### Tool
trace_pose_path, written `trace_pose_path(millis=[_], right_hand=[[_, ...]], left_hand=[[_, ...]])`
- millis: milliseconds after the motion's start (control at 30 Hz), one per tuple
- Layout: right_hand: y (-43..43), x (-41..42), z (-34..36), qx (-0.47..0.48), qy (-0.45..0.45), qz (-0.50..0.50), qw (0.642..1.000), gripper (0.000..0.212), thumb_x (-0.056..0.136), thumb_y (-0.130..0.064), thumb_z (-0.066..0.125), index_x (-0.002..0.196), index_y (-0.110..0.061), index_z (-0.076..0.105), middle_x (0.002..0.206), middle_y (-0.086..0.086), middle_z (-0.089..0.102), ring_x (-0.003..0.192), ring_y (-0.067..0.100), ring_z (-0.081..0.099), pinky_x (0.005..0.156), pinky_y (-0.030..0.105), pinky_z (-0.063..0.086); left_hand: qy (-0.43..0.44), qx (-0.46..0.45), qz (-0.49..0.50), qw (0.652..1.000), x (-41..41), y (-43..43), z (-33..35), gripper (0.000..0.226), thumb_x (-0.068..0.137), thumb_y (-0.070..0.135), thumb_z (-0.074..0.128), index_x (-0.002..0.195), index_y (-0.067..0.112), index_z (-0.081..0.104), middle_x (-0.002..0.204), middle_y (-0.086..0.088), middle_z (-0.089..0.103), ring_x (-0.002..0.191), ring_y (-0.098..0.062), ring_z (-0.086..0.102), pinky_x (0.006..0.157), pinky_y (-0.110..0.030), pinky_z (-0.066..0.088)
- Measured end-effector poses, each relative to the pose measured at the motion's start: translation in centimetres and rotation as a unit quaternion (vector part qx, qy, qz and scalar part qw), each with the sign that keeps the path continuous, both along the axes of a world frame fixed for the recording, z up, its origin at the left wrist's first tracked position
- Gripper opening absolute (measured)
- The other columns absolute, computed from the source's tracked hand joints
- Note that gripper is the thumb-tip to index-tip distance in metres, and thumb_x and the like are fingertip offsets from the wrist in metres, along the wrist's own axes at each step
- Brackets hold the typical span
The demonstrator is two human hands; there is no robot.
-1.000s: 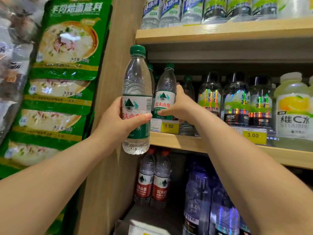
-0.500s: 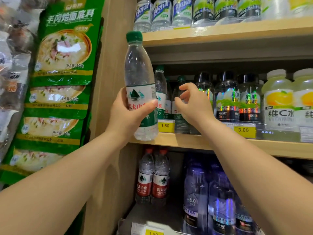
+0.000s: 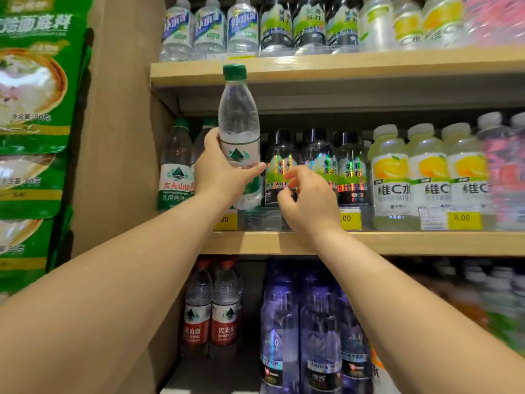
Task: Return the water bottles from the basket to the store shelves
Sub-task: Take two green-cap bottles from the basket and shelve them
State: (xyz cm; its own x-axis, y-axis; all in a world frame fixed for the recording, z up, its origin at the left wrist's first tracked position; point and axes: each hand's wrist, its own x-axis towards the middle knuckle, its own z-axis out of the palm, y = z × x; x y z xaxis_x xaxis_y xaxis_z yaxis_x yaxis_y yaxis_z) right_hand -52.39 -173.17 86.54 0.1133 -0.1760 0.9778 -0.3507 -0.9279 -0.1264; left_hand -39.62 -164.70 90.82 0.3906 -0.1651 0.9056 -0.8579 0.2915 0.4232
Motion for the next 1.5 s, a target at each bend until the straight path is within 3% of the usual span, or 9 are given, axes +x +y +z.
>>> trace_pose_path(millis=[67, 267, 367, 533, 733, 900, 1167, 1333, 1500], right_hand=[[0.0, 0.1, 0.0, -0.001, 0.014, 0.003, 1.000, 0.022, 0.085, -0.018, 0.053, 0.106, -0.012, 0.057, 0.090, 0.003, 0.062, 0.090, 0.023, 0.054, 0.076, 0.040, 0.046], [0.1, -0.1, -0.3, -0.015, 0.013, 0.028, 0.999, 0.019, 0.086, -0.016, 0.053, 0.103, -0.011, 0.058, 0.086, 0.003, 0.062, 0.081, 0.022, 0.055, 0.070, 0.039, 0.047], [0.0, -0.2, -0.4, -0.013, 0.006, 0.038, 0.999, 0.018, 0.086, -0.016, 0.053, 0.102, -0.012, 0.058, 0.086, 0.003, 0.062, 0.078, 0.022, 0.055, 0.070, 0.040, 0.047], [0.0, -0.3, -0.5, -0.022, 0.006, 0.049, 0.999, 0.017, 0.086, -0.017, 0.053, 0.102, -0.012, 0.059, 0.084, 0.002, 0.062, 0.076, 0.021, 0.055, 0.068, 0.040, 0.048], [0.0, -0.4, -0.5, -0.022, 0.016, 0.056, 0.998, 0.017, 0.087, -0.018, 0.052, 0.102, -0.012, 0.058, 0.086, 0.001, 0.063, 0.075, 0.021, 0.055, 0.067, 0.038, 0.047], [0.1, -0.4, -0.5, -0.025, 0.025, 0.064, 0.997, 0.017, 0.086, -0.018, 0.052, 0.101, -0.013, 0.059, 0.086, 0.001, 0.063, 0.077, 0.022, 0.056, 0.067, 0.036, 0.046], [0.4, -0.7, -1.7, -0.033, -0.017, 0.083, 0.996, 0.019, 0.081, -0.015, 0.053, 0.096, -0.009, 0.062, 0.086, 0.004, 0.064, 0.082, 0.022, 0.055, 0.075, 0.036, 0.045], [2.8, -2.6, -6.8, -0.043, -0.013, 0.035, 0.998, 0.027, 0.076, -0.015, 0.053, 0.099, -0.008, 0.065, 0.094, 0.006, 0.068, 0.094, 0.027, 0.058, 0.086, 0.035, 0.042], [6.8, -6.5, -14.8, 0.054, -0.022, 0.012, 0.998, 0.030, 0.074, -0.021, 0.049, 0.096, -0.011, 0.067, 0.090, 0.004, 0.068, 0.086, 0.025, 0.059, 0.079, 0.031, 0.040]], left_hand=[[0.001, 0.025, 0.020, 0.999, -0.1, -0.6, -0.2, 0.101, 0.067, 0.039, 0.084, 0.144, 0.018, 0.021, 0.132, -0.004, 0.056, 0.114, -0.020, 0.058, 0.089, -0.029, 0.046], [-0.007, 0.104, 0.118, 0.988, 0.0, -2.1, -0.4, 0.100, 0.069, 0.049, 0.080, 0.146, 0.014, 0.026, 0.141, -0.011, 0.036, 0.125, -0.028, 0.047, 0.097, -0.038, 0.043], [-0.010, 0.127, 0.143, 0.981, 0.1, -2.5, -0.8, 0.100, 0.075, 0.050, 0.075, 0.150, 0.016, 0.020, 0.143, -0.011, 0.041, 0.129, -0.030, 0.046, 0.098, -0.041, 0.043], [-0.032, 0.129, 0.194, 0.972, -0.5, -2.6, -0.9, 0.091, 0.074, 0.052, 0.075, 0.145, 0.018, 0.030, 0.127, -0.007, 0.058, 0.113, -0.029, 0.057, 0.076, -0.039, 0.047], [-0.032, 0.141, 0.197, 0.970, -1.1, -2.0, -0.5, 0.084, 0.073, 0.048, 0.077, 0.139, 0.013, 0.039, 0.129, -0.009, 0.059, 0.117, -0.030, 0.056, 0.082, -0.039, 0.047], [-0.036, 0.144, 0.227, 0.962, -1.0, -2.2, -1.1, 0.090, 0.076, 0.048, 0.075, 0.146, 0.013, 0.031, 0.131, -0.011, 0.058, 0.118, -0.031, 0.056, 0.083, -0.040, 0.048], [-0.065, 0.070, 0.158, 0.983, -0.9, 0.3, -5.4, 0.069, 0.080, 0.046, 0.071, 0.139, 0.019, 0.047, 0.128, 0.000, 0.060, 0.118, -0.019, 0.054, 0.098, -0.039, 0.046], [-0.081, 0.071, 0.059, 0.992, -3.4, 4.4, -12.2, 0.053, 0.080, 0.041, 0.071, 0.128, 0.027, 0.054, 0.105, 0.011, 0.061, 0.101, -0.013, 0.056, 0.090, -0.033, 0.046], [-0.027, 0.169, -0.079, 0.982, -6.2, 7.7, -20.6, 0.034, 0.079, 0.030, 0.075, 0.111, 0.025, 0.063, 0.090, 0.008, 0.066, 0.081, -0.009, 0.061, 0.076, -0.025, 0.050]])
